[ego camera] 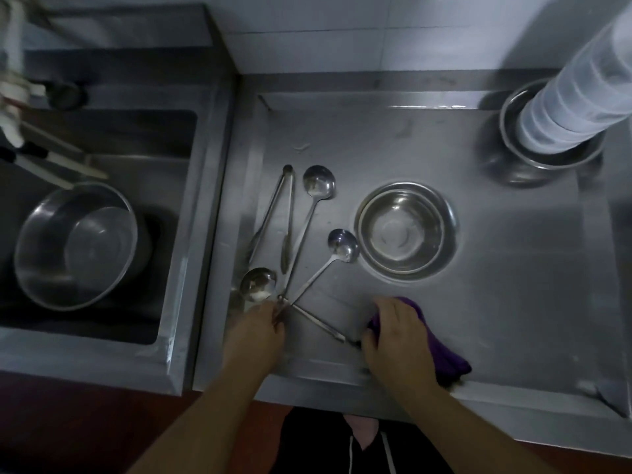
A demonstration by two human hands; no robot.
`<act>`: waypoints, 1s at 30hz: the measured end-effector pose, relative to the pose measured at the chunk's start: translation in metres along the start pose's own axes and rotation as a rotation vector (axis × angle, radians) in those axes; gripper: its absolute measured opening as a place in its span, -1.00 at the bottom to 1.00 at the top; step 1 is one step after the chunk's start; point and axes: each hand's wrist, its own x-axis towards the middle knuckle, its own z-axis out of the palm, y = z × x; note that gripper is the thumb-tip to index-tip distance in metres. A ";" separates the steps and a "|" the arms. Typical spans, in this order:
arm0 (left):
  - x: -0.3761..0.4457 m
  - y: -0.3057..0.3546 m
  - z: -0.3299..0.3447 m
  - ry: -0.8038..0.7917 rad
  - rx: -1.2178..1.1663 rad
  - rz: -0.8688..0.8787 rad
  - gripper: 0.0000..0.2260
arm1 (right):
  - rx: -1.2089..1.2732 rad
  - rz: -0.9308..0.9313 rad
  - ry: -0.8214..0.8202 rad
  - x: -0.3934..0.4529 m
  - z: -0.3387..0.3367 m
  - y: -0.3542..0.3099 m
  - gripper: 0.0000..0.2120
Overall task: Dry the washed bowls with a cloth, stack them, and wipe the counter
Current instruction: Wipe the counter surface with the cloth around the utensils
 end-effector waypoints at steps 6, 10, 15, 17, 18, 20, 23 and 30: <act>0.024 -0.004 0.010 -0.014 0.062 0.056 -0.77 | 0.089 -0.048 -0.185 0.026 0.028 -0.057 -0.67; 0.031 -0.015 0.017 -0.003 0.052 0.086 -0.83 | -0.034 -0.032 -0.258 0.030 0.048 -0.069 -0.72; 0.037 -0.026 0.018 -0.112 -0.008 0.143 -0.91 | -0.046 0.056 -0.278 0.027 0.057 -0.069 -0.78; 0.037 -0.031 0.017 -0.169 -0.053 0.140 -0.92 | -0.035 0.090 -0.289 0.026 0.057 -0.071 -0.77; 0.037 -0.032 0.016 -0.206 -0.094 0.137 -0.93 | -0.028 0.107 -0.286 0.026 0.057 -0.072 -0.77; 0.037 -0.034 0.014 -0.287 -0.191 0.138 -0.93 | -0.004 0.140 -0.275 0.026 0.057 -0.073 -0.81; 0.033 -0.034 0.005 -0.330 -0.349 0.143 -0.91 | 0.055 0.189 -0.234 0.027 0.055 -0.073 -0.84; 0.044 -0.005 -0.022 -0.309 -0.763 0.052 -0.92 | 0.502 0.393 -0.099 0.054 0.044 -0.082 -0.80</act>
